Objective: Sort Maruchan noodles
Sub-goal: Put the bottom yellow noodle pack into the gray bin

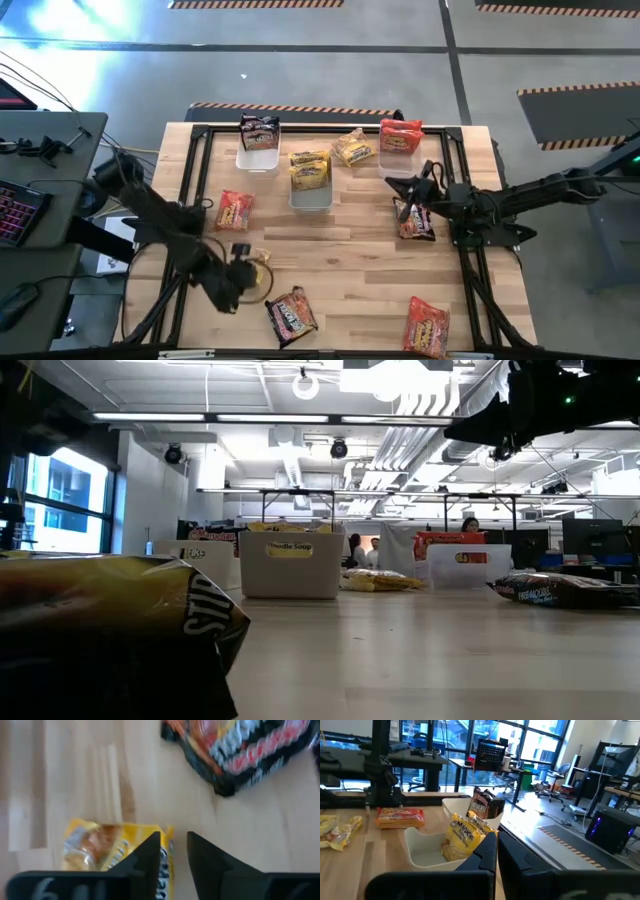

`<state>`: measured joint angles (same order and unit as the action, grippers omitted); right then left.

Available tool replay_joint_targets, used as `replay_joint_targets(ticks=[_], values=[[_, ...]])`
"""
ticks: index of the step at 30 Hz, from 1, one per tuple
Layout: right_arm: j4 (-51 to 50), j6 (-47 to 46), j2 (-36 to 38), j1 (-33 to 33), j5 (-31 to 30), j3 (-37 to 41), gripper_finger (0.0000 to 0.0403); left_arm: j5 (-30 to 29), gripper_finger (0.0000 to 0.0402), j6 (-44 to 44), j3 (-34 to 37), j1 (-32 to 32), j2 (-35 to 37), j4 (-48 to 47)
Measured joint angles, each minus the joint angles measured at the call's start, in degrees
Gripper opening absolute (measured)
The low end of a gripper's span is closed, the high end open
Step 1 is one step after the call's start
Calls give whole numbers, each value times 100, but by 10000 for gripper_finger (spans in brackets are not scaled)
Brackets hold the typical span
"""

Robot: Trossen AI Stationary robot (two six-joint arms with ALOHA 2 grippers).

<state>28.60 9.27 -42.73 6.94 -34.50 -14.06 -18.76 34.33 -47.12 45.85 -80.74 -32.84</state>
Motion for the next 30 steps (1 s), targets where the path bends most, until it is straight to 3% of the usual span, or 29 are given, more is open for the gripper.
replay_joint_targets(ticks=[8,13,17,23,26,30], values=[[40,-74,-12,35,0,0,0,-348,167,-337,-714,198,-1390,-566],[40,-152,-14,35,4,0,0,-392,184,-464,-1204,159,-2041,-1257],[40,-187,-14,35,393,0,0,-259,157,-527,-1315,55,-2348,-1454],[38,-437,-12,7,1528,-13,0,-43,54,-1084,-1316,-152,-2356,-1487],[38,-864,-12,-22,1509,-81,0,17,9,-1089,-1308,-320,-2180,-1505],[31,-911,-14,12,1328,-129,6,9,8,-874,-1308,-508,-1851,-1390]])
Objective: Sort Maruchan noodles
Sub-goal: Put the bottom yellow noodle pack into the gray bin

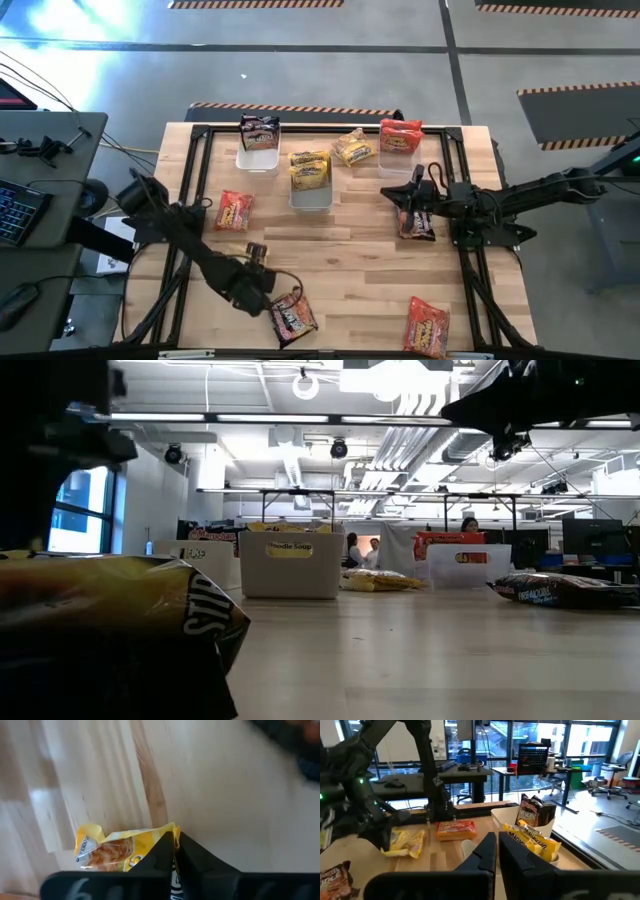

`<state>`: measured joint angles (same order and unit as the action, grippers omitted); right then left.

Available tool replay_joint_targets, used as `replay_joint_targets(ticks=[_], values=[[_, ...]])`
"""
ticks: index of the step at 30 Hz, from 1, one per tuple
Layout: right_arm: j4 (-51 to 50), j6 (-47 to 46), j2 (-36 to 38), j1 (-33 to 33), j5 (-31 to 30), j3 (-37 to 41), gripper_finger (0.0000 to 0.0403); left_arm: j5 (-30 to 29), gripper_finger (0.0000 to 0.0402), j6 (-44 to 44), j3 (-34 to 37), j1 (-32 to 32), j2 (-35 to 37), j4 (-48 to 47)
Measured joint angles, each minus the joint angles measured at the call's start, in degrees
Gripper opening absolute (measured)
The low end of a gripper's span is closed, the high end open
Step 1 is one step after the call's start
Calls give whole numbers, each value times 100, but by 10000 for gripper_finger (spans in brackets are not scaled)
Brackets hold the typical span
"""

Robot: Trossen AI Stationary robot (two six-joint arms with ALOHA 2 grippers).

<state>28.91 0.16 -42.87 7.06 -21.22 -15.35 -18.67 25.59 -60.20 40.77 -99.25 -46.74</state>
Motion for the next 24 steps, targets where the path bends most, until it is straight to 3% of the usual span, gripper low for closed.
replay_joint_targets(ticks=[7,13,18,24], values=[[-8,-49,-73,30,-235,0,57,-325,1,824,2,-166,648,467],[212,-525,-707,172,-562,-2,126,-900,1,1794,457,-461,1361,1761],[640,-996,-1480,343,-883,-3,186,-1490,0,2060,1240,-831,1851,3399],[612,-1770,-2420,544,-904,-607,238,-1790,0,1470,2190,-1382,1995,6184]])
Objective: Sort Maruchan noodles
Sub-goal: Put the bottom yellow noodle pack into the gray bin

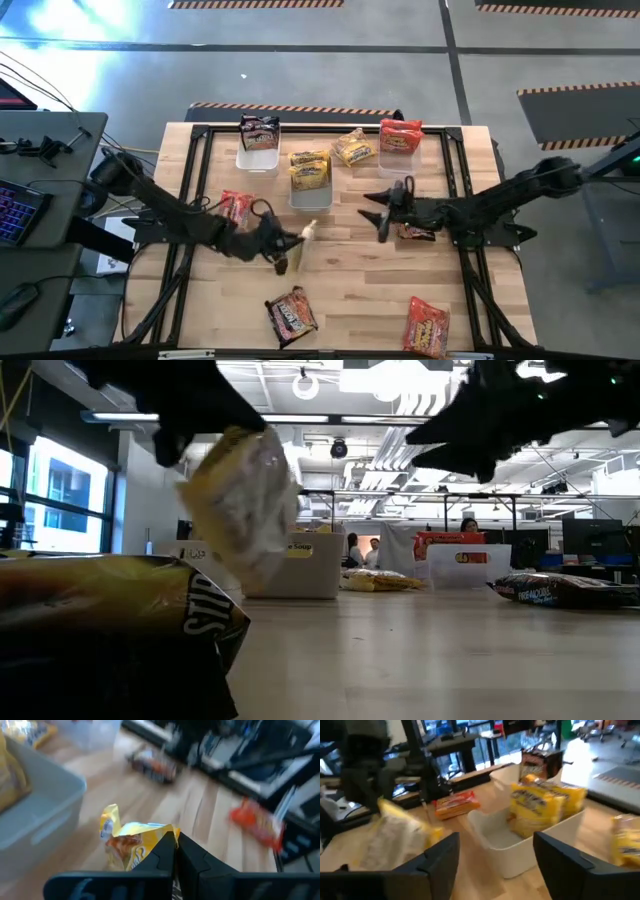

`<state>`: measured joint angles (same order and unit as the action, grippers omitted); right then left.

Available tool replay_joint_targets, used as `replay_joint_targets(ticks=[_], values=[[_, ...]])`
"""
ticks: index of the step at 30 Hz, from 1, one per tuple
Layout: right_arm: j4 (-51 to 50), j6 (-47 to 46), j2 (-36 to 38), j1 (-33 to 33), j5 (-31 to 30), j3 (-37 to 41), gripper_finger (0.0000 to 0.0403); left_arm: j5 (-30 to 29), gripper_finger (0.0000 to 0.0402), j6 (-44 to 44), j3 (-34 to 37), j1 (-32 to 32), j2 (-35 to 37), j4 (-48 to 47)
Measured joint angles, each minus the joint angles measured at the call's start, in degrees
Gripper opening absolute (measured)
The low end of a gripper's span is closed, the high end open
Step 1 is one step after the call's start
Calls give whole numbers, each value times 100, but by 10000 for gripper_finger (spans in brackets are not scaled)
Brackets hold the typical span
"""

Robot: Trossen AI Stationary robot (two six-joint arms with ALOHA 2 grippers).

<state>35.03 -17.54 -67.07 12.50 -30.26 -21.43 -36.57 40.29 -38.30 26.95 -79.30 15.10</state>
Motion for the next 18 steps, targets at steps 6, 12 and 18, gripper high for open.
replay_joint_targets(ticks=[6,12,18], values=[[-1195,-507,-1049,294,-298,-1363,263,-81,0,-523,323,-460,-182,1776],[-3084,-1071,-1950,530,-744,-3078,271,-397,0,-1293,326,-645,-182,2790],[-3910,-1092,-2570,854,-1734,-4422,271,-511,0,-1680,323,-894,-179,3412]])
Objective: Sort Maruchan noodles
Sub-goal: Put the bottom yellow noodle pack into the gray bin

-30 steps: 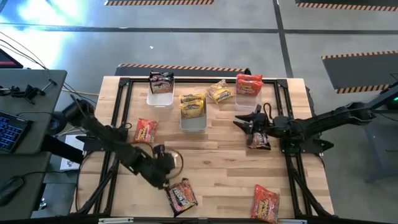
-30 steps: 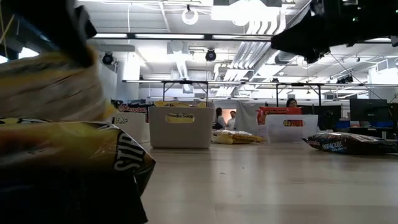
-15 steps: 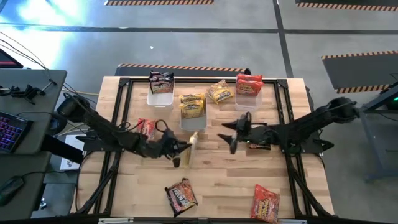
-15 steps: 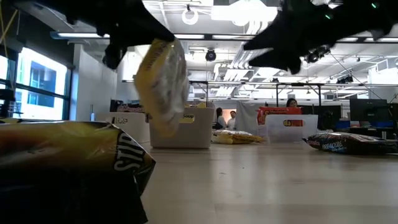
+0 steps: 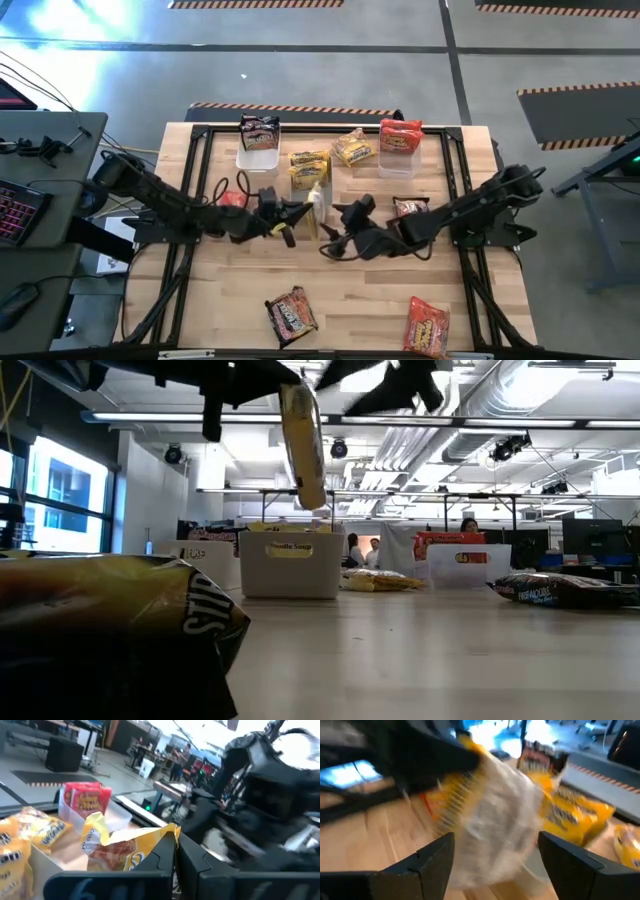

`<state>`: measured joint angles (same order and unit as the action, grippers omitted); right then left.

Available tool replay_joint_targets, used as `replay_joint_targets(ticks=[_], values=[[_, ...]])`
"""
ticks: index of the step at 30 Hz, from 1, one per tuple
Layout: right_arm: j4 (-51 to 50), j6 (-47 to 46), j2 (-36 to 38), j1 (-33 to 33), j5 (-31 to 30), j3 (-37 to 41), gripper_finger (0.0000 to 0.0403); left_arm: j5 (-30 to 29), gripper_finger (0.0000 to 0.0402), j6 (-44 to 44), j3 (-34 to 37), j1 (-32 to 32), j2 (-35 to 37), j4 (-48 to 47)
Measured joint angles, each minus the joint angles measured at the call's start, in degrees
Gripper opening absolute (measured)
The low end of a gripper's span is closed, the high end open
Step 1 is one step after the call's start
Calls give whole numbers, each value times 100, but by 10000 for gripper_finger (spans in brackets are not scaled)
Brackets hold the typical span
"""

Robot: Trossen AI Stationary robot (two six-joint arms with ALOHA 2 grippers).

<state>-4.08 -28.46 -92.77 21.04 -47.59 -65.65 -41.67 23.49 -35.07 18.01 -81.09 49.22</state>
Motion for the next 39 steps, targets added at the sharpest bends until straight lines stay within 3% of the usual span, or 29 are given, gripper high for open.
replay_joint_targets(ticks=[9,23,34,39], values=[[-87,396,-658,42,-980,-951,271,149,0,-312,0,-310,-1,644],[-352,158,-901,-417,-1349,-1159,271,517,0,-525,-2,-335,21,845],[-619,1,-901,-503,-1201,-1152,270,528,0,-576,-2,-338,20,949],[-643,73,-901,-503,-1277,-1148,248,540,0,-659,-2,-338,21,973]])
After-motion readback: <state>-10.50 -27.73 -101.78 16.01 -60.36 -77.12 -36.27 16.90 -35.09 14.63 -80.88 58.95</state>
